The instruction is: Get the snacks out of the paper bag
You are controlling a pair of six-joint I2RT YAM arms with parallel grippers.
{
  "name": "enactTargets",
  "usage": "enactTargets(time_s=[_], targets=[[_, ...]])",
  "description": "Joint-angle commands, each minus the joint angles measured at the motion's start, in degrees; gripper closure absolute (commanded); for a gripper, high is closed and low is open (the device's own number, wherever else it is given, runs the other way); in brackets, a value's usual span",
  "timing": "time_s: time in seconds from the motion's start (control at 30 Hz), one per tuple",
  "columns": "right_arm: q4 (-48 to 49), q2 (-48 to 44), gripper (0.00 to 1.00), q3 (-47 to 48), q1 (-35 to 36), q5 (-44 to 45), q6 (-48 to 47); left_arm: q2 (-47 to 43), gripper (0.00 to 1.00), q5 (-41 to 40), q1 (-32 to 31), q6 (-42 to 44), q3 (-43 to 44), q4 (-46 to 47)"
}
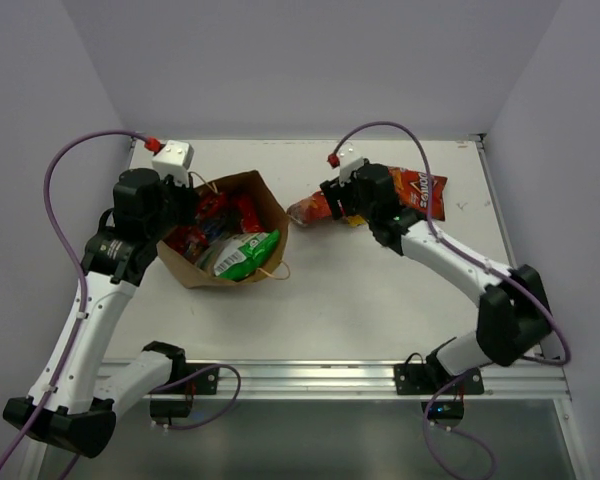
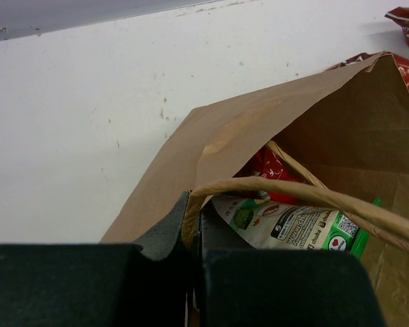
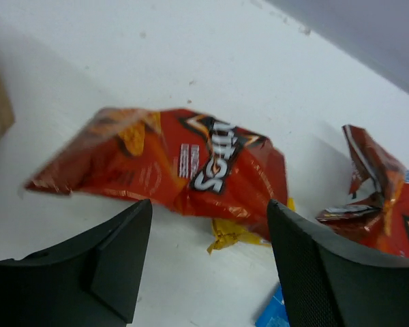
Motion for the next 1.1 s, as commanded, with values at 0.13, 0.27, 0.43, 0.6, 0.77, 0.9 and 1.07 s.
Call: enactTargets(time_s=[0.13, 0.27, 0.43, 0.6, 0.77, 0.9, 1.07], targets=[[-11.5, -20.5, 0.24, 8.9, 11.4, -2.0, 7.3, -0.9, 1.0, 3.4, -0.3, 0.5, 3.8, -0.4], [-13.0, -18.7, 0.22, 15.0, 18.0, -4.5, 19.0, -0.8, 1.0, 3.3, -0.3, -0.4, 3.4, -0.3], [-13.2, -8.1, 0.21, 22.5, 26.5, -2.2, 33.8, -1.2, 1.0, 2.9, -0.3, -1.7, 3.3, -0.2], [-12.0, 0.4, 0.21, 26.7, 28.8, -1.4, 49.5, -1.5, 1.0, 3.3, -0.3, -2.2, 3.4, -0.1], [-9.3, 5.6, 0.21, 28.0, 29.3, 0.2, 58.1, -2.1, 1.0, 3.6, -0.3, -2.8, 3.2, -0.2], [-5.7, 10.0, 0.21, 27.9, 29.4, 1.1, 63.9, -2.3, 1.0, 4.1, -0.3, -3.4, 2.5, -0.2], [-3.6, 16.0, 0.21, 31.3, 29.4, 2.5, 68.5, -2.8, 1.0, 5.5, -0.3, -4.3, 1.7, -0.2]])
